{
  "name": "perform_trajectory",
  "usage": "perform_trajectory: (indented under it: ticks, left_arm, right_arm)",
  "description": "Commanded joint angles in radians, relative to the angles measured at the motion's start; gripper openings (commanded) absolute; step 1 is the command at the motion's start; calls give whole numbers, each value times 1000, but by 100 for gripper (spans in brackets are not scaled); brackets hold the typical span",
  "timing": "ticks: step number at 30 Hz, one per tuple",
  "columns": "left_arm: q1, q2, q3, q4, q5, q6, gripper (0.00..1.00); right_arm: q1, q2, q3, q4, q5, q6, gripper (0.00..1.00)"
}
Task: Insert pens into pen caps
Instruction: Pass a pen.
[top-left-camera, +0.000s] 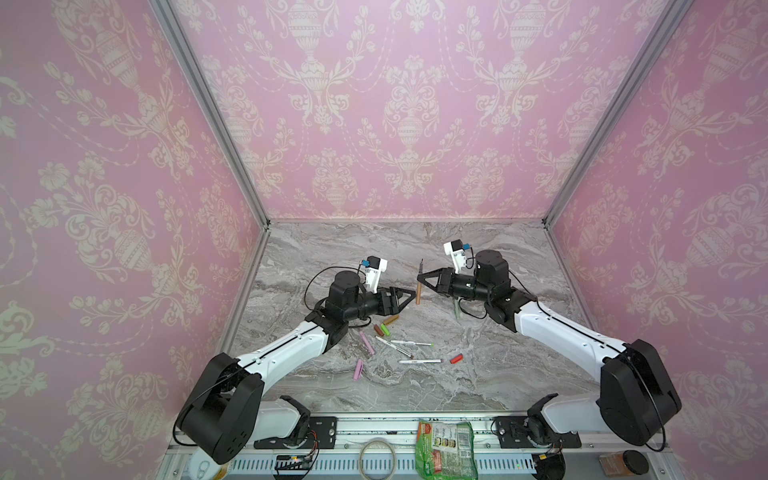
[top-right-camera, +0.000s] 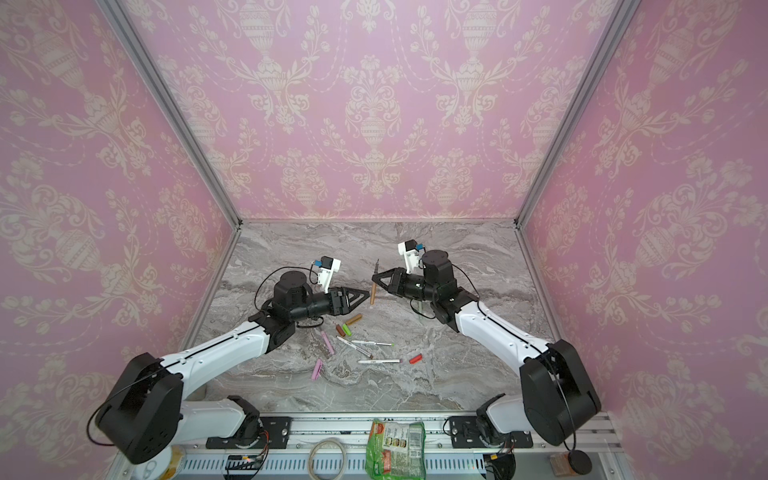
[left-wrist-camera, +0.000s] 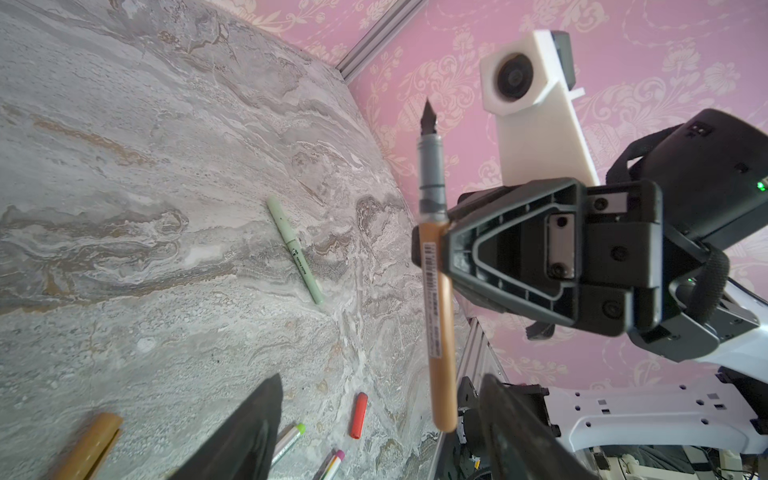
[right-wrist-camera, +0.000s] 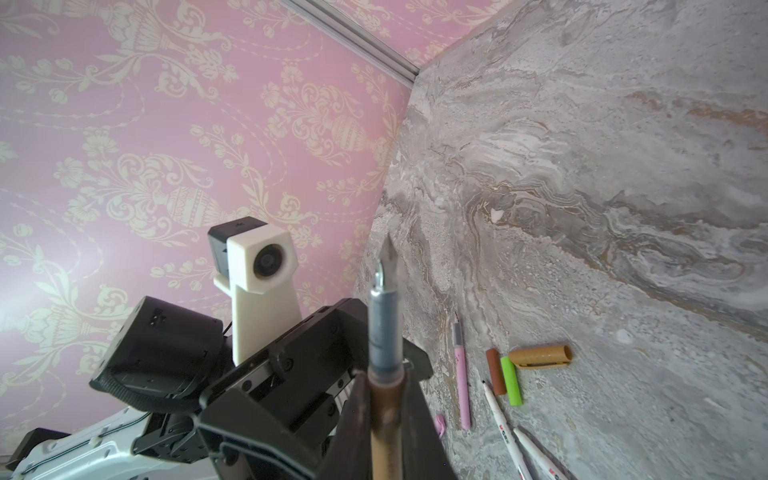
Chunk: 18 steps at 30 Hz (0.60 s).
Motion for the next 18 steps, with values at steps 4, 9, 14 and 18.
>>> perform_trajectory:
  ticks: [4, 9, 14, 18]
  left_arm:
    - [-23, 66, 47, 79, 20, -53, 69]
    - [-36, 86, 87, 74, 34, -59, 58]
    - [-40, 94, 90, 63, 39, -61, 48]
    - [-46, 110, 102, 71, 61, -74, 42]
  right_arm:
    - [13, -27, -28, 37, -25, 9, 0]
    - [13, -28, -28, 29, -28, -3, 0]
    - [13, -27, -31, 41, -24, -6, 0]
    - [13, -18, -31, 59, -24, 2, 0]
